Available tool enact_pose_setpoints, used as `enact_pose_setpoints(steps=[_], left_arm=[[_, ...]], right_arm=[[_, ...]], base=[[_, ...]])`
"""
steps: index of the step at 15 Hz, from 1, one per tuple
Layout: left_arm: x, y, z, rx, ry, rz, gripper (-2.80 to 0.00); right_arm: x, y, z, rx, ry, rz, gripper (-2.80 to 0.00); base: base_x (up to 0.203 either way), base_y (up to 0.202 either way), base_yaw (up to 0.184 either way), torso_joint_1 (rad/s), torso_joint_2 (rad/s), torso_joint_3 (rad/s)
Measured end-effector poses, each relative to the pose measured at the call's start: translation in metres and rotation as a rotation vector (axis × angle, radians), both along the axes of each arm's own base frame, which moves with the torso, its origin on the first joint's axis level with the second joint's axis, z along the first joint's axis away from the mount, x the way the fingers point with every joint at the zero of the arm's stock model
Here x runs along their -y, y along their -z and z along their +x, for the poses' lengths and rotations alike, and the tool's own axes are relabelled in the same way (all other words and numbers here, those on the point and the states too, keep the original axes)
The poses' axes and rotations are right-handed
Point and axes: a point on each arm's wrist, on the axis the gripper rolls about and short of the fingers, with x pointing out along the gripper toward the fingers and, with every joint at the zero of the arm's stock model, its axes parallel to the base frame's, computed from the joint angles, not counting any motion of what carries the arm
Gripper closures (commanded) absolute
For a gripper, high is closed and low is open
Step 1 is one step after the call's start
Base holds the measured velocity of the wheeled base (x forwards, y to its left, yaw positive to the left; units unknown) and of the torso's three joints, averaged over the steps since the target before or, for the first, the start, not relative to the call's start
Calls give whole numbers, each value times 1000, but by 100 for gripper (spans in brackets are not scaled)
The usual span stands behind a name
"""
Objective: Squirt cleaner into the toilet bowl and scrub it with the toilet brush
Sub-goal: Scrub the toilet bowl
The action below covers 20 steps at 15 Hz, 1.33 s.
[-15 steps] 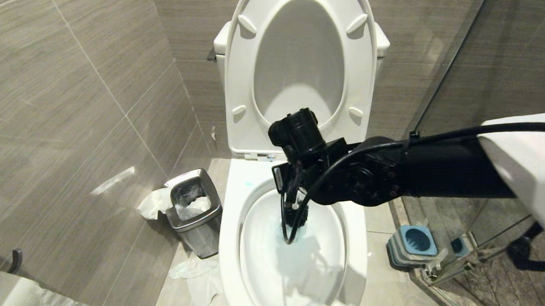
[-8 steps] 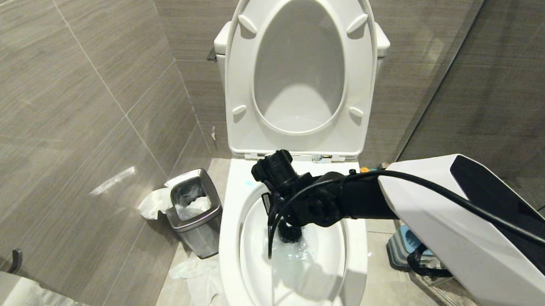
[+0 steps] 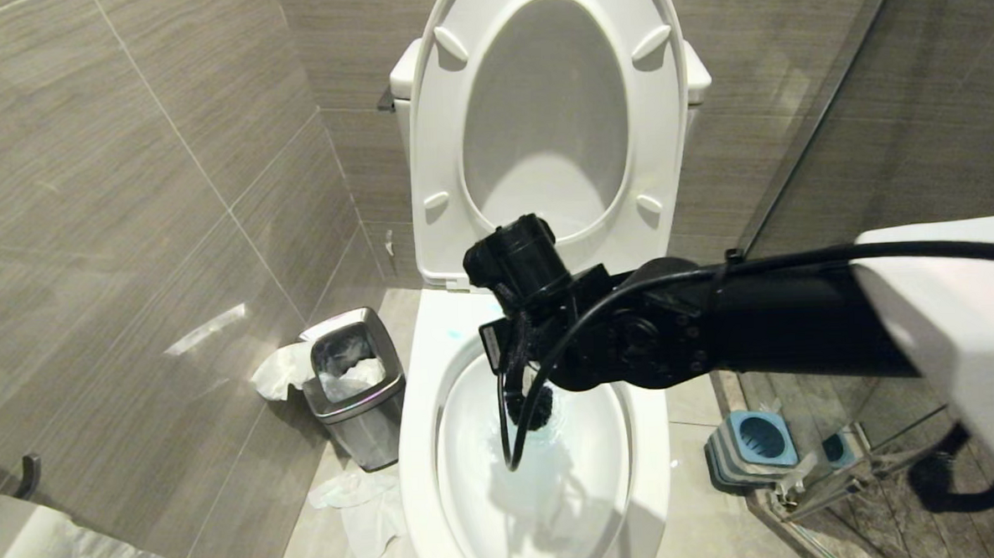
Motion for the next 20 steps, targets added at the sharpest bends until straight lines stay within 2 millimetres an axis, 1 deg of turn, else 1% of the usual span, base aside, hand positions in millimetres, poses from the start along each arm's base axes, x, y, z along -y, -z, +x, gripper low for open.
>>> enact_pose_setpoints(steps=[2, 4, 6, 8, 9, 11, 14, 18, 20], left_arm=[[0, 0, 0, 0, 0, 0, 0], [0, 0, 0, 0, 0, 1, 0], [0, 0, 0, 0, 0, 1, 0], [0, 0, 0, 0, 0, 1, 0], [0, 0, 0, 0, 0, 0, 0], [0, 0, 0, 0, 0, 1, 0], [0, 0, 0, 0, 0, 0, 0], [0, 0, 0, 0, 0, 0, 0], [0, 0, 0, 0, 0, 1, 0]], right_arm=[[14, -28, -21, 16, -13, 16, 0], [25, -47, -34, 31, -16, 31, 0], [29, -55, -39, 42, -17, 44, 0], [26, -50, -36, 36, -13, 44, 0], [23, -44, -33, 27, -10, 39, 0], [14, -25, -24, -2, -1, 19, 0], [-2, 11, -9, -50, 18, -13, 0], [-22, 63, 10, -111, 43, -57, 0], [-25, 78, 13, -131, 47, -79, 0]], base=[[0, 0, 0, 0, 0, 0], [0, 0, 0, 0, 0, 0], [0, 0, 0, 0, 0, 0], [0, 0, 0, 0, 0, 0], [0, 0, 0, 0, 0, 0], [0, 0, 0, 0, 0, 0], [0, 0, 0, 0, 0, 0], [0, 0, 0, 0, 0, 0], [0, 0, 0, 0, 0, 0]])
